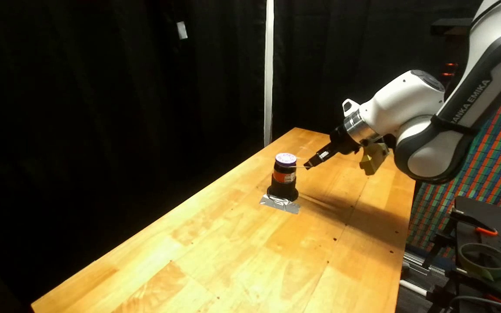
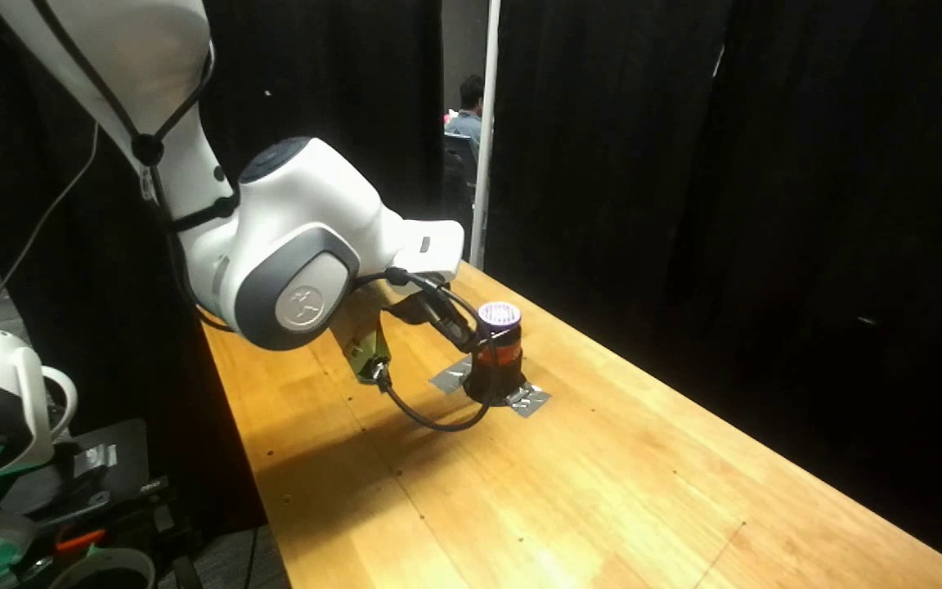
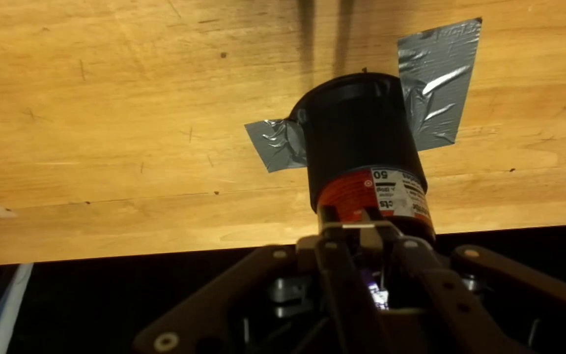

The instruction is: Put the rubber band on the cup

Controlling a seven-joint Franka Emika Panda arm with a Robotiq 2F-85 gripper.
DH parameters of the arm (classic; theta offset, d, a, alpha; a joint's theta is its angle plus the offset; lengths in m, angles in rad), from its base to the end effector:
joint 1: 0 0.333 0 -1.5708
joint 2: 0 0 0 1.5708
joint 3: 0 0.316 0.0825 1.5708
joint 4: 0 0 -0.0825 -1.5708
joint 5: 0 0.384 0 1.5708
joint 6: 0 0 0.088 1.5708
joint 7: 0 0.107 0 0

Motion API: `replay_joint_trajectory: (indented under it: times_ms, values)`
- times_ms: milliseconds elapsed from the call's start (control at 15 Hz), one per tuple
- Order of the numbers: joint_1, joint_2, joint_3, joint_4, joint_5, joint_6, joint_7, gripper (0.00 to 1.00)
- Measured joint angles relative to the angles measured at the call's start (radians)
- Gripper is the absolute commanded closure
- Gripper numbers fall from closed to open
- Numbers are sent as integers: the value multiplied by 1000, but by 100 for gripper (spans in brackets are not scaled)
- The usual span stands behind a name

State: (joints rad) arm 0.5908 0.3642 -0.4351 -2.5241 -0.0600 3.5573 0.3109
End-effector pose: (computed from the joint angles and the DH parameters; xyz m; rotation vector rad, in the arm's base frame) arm 0.4974 0.0834 0.2342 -2.9171 0.0162 -1.0766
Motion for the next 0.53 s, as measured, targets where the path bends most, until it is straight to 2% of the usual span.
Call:
replay_joint_trajectory:
  times_ms: [133,200,333,533]
  values:
    - [41,31,-6,-33,32,109,-3,82]
    - [28,45,31,-47,76,165,-31,81]
    - [-60,74,162,-70,151,290,-107,80]
    - [-203,134,316,-93,158,493,-166,82]
